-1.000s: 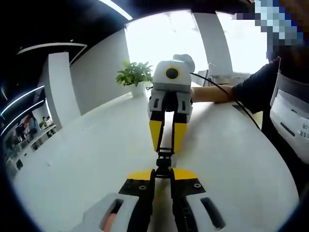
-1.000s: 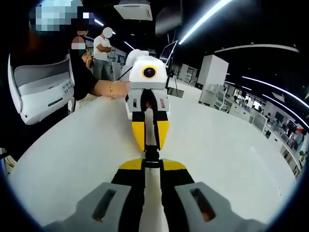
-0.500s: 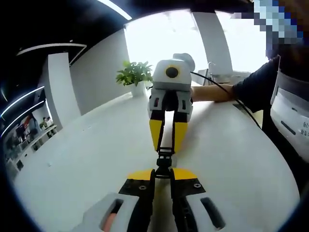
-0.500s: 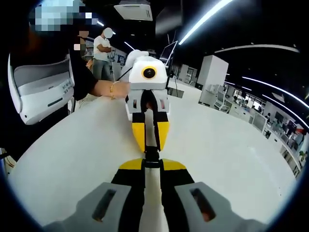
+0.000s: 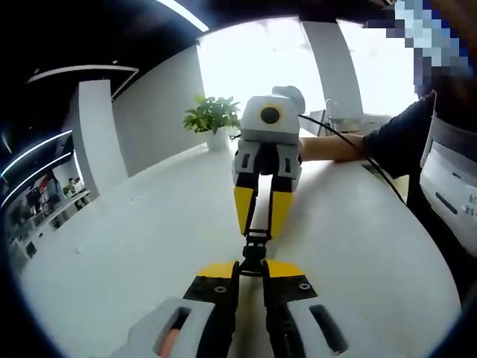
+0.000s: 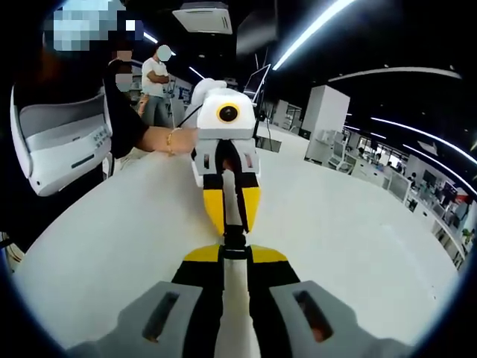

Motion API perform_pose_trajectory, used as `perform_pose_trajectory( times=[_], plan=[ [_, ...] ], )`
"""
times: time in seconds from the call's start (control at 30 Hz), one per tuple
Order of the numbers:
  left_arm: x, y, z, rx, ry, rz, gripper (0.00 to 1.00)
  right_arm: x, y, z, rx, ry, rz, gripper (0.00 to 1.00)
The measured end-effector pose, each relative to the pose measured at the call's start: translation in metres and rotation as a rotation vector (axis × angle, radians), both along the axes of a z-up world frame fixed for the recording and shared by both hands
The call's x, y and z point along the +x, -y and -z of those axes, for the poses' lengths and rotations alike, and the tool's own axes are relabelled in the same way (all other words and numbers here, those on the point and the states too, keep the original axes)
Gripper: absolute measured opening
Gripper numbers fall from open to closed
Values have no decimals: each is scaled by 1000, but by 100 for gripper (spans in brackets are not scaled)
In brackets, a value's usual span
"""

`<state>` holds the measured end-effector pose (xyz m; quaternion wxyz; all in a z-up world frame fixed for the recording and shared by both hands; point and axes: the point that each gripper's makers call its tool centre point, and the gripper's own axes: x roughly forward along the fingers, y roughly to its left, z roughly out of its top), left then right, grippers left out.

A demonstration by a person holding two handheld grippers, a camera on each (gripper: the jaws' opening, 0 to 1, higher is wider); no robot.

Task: Snap the two parts of the plastic buckle together until the buckle closes and remains connected.

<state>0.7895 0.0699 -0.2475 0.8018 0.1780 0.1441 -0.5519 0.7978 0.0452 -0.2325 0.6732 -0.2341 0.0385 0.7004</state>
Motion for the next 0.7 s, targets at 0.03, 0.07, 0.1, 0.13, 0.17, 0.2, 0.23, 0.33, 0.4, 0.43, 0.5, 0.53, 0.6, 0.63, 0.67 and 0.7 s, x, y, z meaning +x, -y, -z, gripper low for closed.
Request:
perform_pose_trajectory(
  times=[0.03, 0.07, 0.1, 0.13, 0.17, 0.2, 0.23, 0.33, 0.4, 0.43, 0.5, 0.53, 0.6, 0.63, 0.67, 0.7],
  plan=[
    [0, 0, 0, -2, 0, -4, 12, 1, 0, 0, 1, -1, 3, 11],
    [1, 0, 0, -2, 2, -5, 12, 1, 0, 0, 3, -3, 4, 11],
    [1, 0, 0, -3, 1, -6, 12, 1, 0, 0, 4, -5, 5, 11],
    [1, 0, -1, -5, 1, -7, 12, 1, -1, 0, 5, -7, 7, 11],
    [1, -1, -1, -5, 0, -8, 12, 1, -1, 0, 6, -7, 7, 11],
    [1, -1, -1, -8, 0, -8, 12, 1, -1, 0, 7, -7, 7, 11],
    [0, -1, -1, -8, -1, -7, 12, 1, -1, 0, 6, -8, 6, 11],
    [0, -1, 0, -5, 1, -9, 12, 1, -2, 1, 4, -11, 8, 11],
    [0, -1, 1, 0, -2, -7, 12, 1, -2, 3, 1, -16, 6, 11],
    [0, -1, 1, 2, -1, -7, 12, 1, -2, 4, -1, -15, 6, 11],
    [0, -1, 2, 7, 2, -7, 12, 1, -2, 5, -4, -17, 7, 11],
    [0, -1, 2, 7, 2, -8, 12, 1, -3, 5, -4, -18, 8, 11],
    [1, -1, 1, 2, 1, -11, 12, 2, -3, 4, 2, -18, 11, 11],
    [1, -2, 1, 0, 0, -11, 12, 2, -3, 4, 3, -20, 10, 11],
    [1, -1, 1, 0, -1, -11, 12, 2, -3, 4, 1, -21, 10, 11],
    [0, -1, 2, 2, -1, -10, 12, 3, -3, 5, -1, -23, 11, 11]
  ],
)
